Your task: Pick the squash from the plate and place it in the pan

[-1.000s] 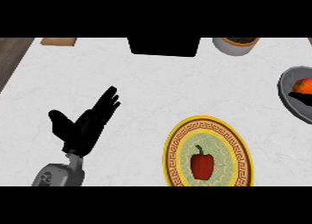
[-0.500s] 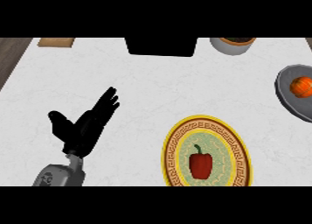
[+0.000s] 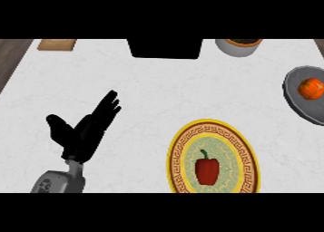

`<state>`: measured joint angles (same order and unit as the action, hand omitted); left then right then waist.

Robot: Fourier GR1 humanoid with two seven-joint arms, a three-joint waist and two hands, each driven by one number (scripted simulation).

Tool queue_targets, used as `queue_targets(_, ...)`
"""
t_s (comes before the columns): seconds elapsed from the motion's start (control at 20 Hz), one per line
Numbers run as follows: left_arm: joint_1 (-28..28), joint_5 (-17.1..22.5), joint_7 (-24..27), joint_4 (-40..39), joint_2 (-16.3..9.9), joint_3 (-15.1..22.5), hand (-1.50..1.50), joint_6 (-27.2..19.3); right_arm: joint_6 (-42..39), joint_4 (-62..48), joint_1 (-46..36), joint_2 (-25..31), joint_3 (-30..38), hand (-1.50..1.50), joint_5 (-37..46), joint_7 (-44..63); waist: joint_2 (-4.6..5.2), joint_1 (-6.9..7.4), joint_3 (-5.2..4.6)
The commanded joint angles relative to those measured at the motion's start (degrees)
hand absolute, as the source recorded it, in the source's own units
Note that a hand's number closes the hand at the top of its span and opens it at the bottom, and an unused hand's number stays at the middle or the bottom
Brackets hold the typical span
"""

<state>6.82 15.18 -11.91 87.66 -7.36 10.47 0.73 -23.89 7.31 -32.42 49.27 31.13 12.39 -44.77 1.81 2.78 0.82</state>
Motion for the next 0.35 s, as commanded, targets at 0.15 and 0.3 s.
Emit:
queue_targets(0.15, -0.97, 0.24, 0.27, 0.79, -0.02, -0.24, 0.00, 0.16, -8.15, 1.55, 4.65, 1.25, -0.53, -1.50, 0.15, -7.02, -0.37, -0.20, 0.08)
queue_targets(0.3, 0.13, 1.74, -0.91, 0.25, -1.35, -2.31, 0.00, 0.95, -10.59, 2.10, 4.62, 1.62, -0.97, -1.50, 0.15, -6.39, -0.55, -0.38, -0.08)
